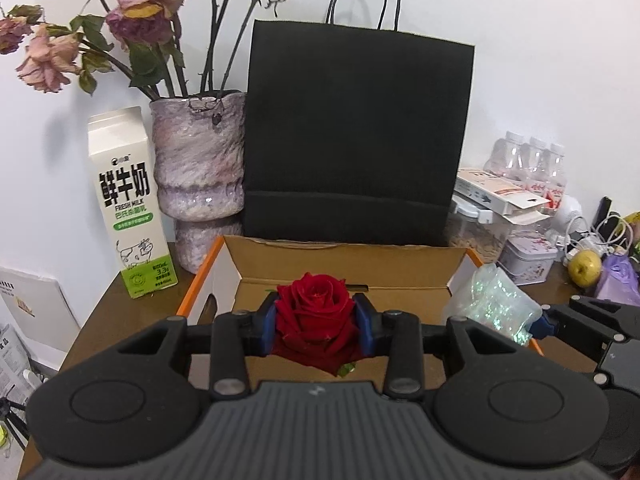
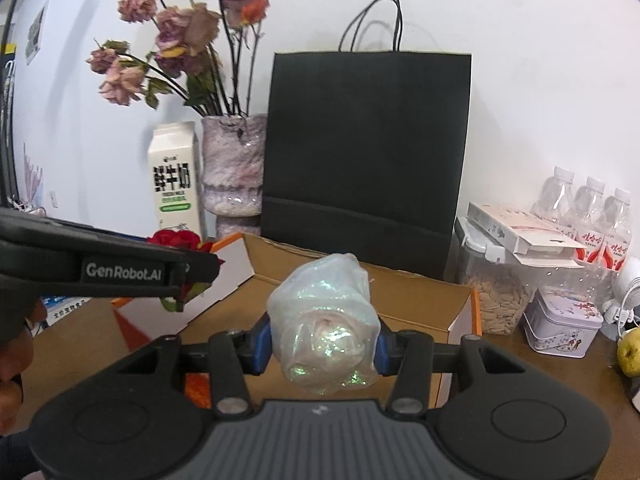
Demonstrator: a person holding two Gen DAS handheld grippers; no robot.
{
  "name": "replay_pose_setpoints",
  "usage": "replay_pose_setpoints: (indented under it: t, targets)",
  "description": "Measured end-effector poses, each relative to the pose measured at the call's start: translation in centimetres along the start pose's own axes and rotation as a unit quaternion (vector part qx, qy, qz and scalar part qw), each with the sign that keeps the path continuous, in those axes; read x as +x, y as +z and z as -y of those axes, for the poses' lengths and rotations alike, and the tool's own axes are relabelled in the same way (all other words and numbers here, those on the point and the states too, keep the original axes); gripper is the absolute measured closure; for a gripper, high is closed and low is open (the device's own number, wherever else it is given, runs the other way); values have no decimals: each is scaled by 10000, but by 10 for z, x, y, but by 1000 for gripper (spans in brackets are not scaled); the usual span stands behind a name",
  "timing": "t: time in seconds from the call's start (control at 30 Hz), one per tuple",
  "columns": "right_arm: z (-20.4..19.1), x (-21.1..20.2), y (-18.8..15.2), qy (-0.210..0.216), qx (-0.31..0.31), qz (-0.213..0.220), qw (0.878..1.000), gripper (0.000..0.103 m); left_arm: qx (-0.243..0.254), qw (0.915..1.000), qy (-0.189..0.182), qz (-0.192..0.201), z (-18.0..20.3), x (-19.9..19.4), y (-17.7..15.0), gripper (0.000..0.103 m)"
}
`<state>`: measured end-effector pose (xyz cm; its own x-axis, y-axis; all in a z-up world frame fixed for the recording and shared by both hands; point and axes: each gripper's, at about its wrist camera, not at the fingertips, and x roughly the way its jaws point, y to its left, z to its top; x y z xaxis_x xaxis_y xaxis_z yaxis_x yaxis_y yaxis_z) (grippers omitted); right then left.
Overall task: Organize objects
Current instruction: 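Carry the rose and the wrapped ball with both grippers over the cardboard box, then open the left gripper to drop the rose while the right releases the ball into the box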
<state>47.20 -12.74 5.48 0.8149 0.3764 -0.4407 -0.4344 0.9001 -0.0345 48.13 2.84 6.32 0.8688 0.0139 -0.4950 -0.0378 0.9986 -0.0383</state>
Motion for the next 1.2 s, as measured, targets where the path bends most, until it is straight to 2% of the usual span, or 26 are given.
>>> replay_pose_setpoints:
  t: [0.47, 0.7, 1.07, 1.13, 1.17, 1.2]
  targets:
    - [6, 63, -1, -66, 93, -378, 9992, 57, -190, 9990, 231, -339, 0, 74, 0, 64]
    - [12, 74, -6, -108, 165, -478, 9987, 57, -362, 9981, 262, -429, -11, 85, -4, 64]
    - [14, 78, -9, -126, 175, -526, 9984, 56, -330, 9980, 305, -444, -13, 91, -9, 63]
    - [14, 79, -9, -112, 168, -543, 9983, 53, -318, 9981, 290, -430, -13, 90, -9, 61]
    - [14, 79, -10, -120, 163, -561, 9982, 52, -297, 9983, 292, -415, -12, 90, -10, 56]
    - [14, 79, -10, -121, 161, -561, 9982, 50, -276, 9984, 286, -396, -11, 89, -10, 47]
